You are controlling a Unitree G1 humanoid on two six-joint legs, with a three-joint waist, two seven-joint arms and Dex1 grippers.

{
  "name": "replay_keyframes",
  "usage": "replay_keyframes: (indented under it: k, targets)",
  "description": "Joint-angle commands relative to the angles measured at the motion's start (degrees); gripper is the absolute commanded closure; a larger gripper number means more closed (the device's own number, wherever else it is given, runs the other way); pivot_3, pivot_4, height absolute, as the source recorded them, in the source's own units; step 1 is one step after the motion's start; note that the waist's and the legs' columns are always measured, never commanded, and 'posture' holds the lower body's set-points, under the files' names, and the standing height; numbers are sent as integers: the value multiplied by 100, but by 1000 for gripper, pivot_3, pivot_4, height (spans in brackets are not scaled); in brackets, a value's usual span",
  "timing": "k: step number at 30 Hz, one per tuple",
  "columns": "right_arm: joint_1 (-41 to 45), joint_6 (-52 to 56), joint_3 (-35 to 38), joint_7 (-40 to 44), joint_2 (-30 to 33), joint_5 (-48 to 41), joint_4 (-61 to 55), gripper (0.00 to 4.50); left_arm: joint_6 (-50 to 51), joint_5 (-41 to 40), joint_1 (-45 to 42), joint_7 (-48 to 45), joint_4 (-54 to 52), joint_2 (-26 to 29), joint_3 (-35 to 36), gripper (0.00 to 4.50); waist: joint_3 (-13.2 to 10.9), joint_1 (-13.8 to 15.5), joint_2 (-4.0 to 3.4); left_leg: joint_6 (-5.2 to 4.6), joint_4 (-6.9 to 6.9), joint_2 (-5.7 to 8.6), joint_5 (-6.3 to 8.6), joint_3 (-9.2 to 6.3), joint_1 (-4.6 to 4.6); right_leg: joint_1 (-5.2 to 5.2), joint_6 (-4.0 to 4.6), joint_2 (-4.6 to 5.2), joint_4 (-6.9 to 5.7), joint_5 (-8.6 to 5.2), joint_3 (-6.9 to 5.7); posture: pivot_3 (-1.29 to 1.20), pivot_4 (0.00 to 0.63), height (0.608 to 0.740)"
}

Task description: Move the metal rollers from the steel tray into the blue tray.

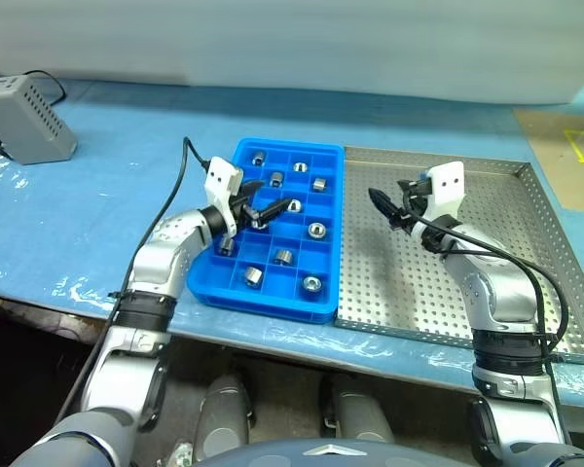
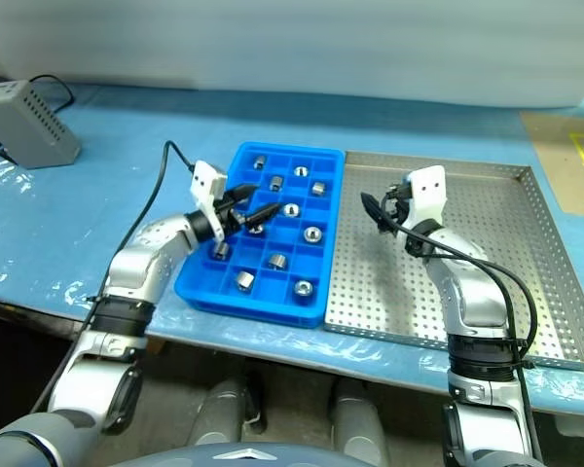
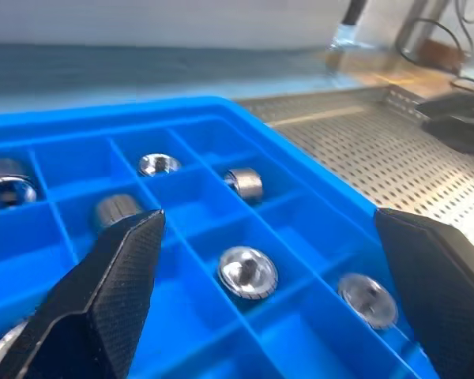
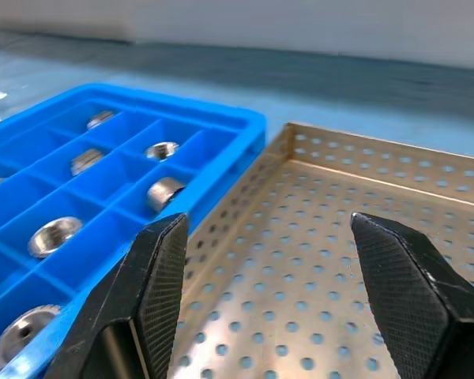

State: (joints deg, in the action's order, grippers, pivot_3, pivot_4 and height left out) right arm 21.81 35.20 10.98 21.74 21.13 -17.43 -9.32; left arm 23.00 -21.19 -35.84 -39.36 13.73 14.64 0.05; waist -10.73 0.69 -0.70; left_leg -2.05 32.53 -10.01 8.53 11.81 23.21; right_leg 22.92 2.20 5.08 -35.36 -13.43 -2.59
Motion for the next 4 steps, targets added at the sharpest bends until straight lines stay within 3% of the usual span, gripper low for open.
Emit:
replay_keyframes:
  k: [1,4]
  targets:
    - [-322,263,89,340,242,-437,-832,1145,13,-200,45,-292,-392,46,35,0,0,-1,0,-2,-2,4,1,0,-1,-1,8,0,0,6,7,-329,150,740]
    - [-710,457,62,660,632,-564,-1139,1145,-79,-23,77,-203,-128,83,37,0,1,-5,-1,-7,-24,4,4,0,3,5,10,-4,20,7,9,-346,150,740]
